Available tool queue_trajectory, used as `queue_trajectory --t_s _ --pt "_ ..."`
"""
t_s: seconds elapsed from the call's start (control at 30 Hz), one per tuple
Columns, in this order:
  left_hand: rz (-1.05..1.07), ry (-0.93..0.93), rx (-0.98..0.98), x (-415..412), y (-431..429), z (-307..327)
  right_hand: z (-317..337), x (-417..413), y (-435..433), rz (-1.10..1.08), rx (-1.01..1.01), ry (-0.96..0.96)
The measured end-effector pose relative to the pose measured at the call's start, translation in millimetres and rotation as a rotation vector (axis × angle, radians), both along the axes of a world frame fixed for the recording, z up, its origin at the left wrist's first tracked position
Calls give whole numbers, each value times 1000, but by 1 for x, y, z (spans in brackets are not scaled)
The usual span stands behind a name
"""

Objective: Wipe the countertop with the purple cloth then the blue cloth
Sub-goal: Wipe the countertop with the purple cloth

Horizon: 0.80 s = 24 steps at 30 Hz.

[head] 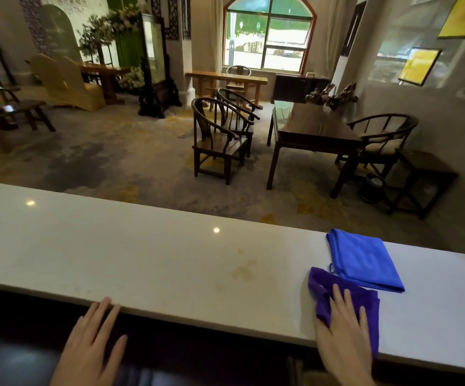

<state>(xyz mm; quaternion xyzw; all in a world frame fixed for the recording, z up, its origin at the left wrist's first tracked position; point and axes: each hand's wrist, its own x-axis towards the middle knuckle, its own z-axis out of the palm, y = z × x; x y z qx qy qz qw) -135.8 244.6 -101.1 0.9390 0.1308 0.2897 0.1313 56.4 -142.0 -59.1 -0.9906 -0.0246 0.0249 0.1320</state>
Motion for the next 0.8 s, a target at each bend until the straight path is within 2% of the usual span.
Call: queue_trajectory --t_s 0.17,0.4,0.8 --pt "-47 108 52 -5 26 -10 -4 2 17 -52 30 13" --pt "-98 154 97 -2 39 -7 -4 0 69 -29 94 29" --pt "-140 222 84 -9 50 1 -19 18 213 195 120 -13"
